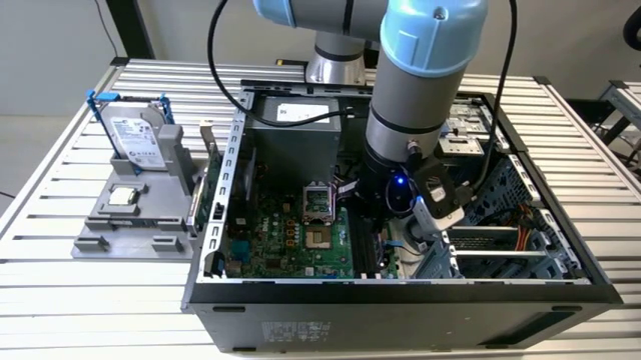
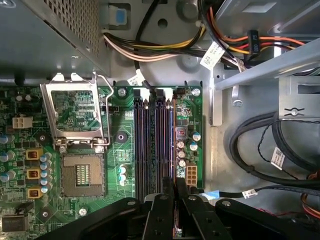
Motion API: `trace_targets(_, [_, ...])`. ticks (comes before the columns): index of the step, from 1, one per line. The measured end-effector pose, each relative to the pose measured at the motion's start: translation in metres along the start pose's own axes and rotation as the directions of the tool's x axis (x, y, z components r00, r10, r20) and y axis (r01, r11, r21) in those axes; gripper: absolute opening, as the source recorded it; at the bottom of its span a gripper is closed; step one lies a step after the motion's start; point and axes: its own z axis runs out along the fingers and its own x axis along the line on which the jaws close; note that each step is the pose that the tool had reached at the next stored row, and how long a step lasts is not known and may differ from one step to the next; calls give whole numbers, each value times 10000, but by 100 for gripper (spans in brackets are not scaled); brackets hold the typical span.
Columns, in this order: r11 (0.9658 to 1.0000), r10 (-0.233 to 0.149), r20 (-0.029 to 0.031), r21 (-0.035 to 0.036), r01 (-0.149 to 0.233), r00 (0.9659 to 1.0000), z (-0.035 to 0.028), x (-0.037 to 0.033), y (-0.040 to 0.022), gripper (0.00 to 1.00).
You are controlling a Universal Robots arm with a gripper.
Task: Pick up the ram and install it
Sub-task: 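Insert the ram into the slot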
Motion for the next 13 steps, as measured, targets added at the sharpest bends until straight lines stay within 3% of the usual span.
trace_targets(13, [10000, 20, 0, -2, -20, 10000, 55, 3, -13, 0])
